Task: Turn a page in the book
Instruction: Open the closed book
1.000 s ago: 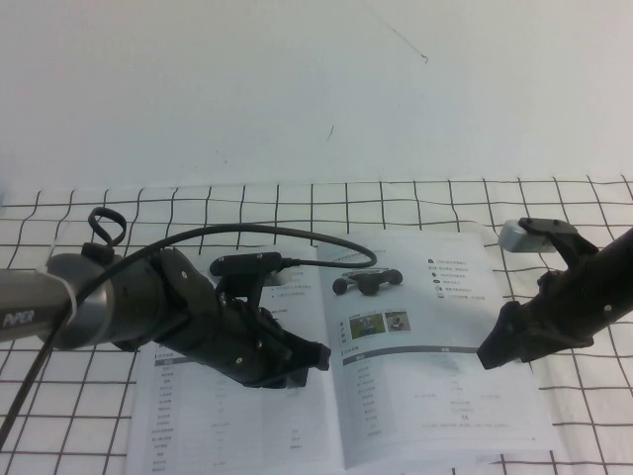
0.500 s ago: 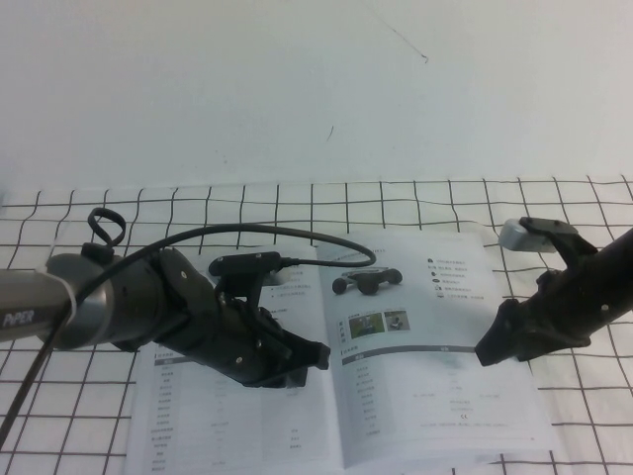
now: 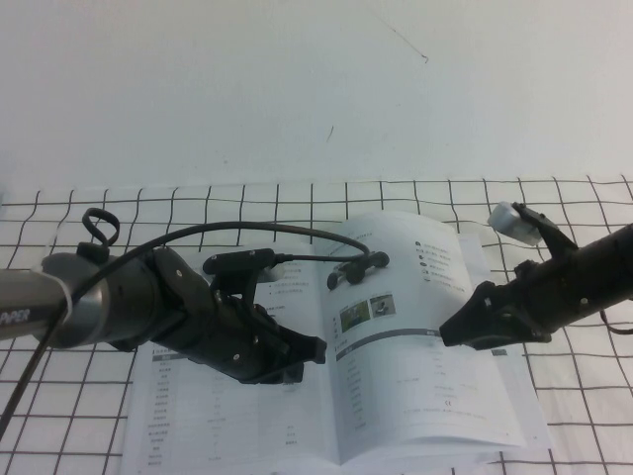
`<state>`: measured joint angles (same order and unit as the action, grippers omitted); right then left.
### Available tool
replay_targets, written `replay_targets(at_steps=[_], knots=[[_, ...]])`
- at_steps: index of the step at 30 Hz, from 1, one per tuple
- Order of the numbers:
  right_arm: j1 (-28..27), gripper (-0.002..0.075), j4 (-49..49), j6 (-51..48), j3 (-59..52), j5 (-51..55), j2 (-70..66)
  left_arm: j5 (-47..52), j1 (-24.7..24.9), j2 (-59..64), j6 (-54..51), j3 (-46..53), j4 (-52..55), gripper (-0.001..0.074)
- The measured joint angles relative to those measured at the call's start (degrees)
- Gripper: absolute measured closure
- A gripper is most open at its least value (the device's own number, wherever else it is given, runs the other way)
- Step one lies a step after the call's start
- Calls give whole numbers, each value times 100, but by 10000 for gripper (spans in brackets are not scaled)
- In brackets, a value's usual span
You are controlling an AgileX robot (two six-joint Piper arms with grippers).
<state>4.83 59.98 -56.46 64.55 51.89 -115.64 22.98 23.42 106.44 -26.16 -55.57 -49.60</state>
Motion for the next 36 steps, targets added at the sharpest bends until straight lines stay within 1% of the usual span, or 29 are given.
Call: replay_targets(at_steps=[7, 11, 19, 28, 32, 36], knots=[[21, 186, 762, -385, 0, 373, 0, -14, 0, 0, -11, 0, -13, 738], [19, 186, 776, -410, 41, 421, 0, -40, 0, 0, -11, 0, -16, 738], [-41, 188, -156, 266, 669, 566, -3, -79, -54, 0, -161, 0, 26, 739], [-41, 190, -1932, 1348, 859, 442, -3, 35, -183, 0, -160, 0, 466, 739], [-2, 190, -2057, 1516, 859, 429, -52, 47, -201, 0, -160, 0, 456, 739], [204, 190, -2067, 1579, 859, 347, -136, 47, -209, 0, -151, 0, 446, 738]])
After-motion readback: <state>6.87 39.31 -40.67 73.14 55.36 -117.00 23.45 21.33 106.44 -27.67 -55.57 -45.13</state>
